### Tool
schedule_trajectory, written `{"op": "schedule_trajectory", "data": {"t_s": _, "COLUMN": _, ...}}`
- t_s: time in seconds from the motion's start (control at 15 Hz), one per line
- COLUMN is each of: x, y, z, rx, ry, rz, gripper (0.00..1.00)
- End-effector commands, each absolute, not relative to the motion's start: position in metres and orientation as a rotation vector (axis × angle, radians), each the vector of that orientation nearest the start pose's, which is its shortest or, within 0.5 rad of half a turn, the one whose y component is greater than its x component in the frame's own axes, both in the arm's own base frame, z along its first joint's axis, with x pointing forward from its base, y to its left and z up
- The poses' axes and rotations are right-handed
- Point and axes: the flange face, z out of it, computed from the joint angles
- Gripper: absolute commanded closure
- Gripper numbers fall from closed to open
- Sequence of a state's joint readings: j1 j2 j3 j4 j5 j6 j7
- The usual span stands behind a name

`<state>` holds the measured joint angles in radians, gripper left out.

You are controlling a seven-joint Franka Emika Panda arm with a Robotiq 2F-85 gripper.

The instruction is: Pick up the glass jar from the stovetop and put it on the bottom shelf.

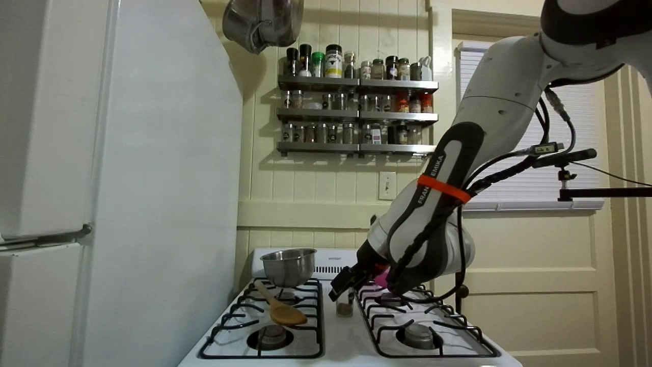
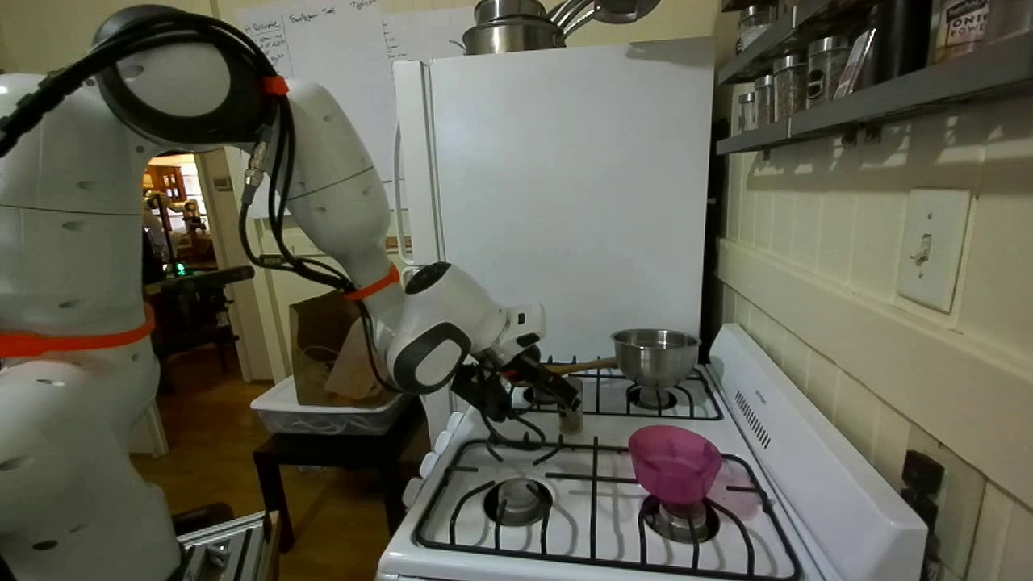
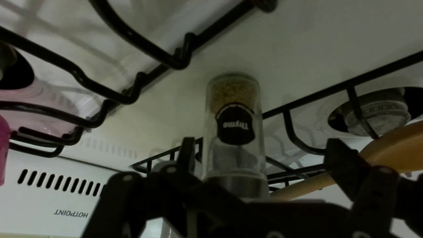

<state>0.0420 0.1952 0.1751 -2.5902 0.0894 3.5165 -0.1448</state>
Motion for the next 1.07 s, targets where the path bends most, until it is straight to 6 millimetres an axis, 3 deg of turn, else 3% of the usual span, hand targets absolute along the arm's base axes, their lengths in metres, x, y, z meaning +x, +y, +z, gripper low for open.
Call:
{"op": "schedule_trajectory", "data": {"t_s": 0.0, "x": 0.492, "y": 0.099, "z": 0.267, "rx": -2.849, "ry": -0.374, "rz": -1.145, "gripper": 0.00}}
{"op": "schedule_trajectory", "data": {"t_s": 0.73, "x": 0.510, "y": 0.105, "z": 0.253, "rx": -2.840, "ry": -0.447, "rz": -1.203, "gripper": 0.01}}
{"op": "schedule_trajectory", "data": {"t_s": 0.8, "x": 0.510, "y": 0.105, "z": 0.252, "rx": -2.841, "ry": -0.447, "rz": -1.200, "gripper": 0.17}}
{"op": "schedule_trajectory", "data": {"t_s": 1.0, "x": 0.512, "y": 0.104, "z": 0.248, "rx": -2.849, "ry": -0.448, "rz": -1.194, "gripper": 0.40}}
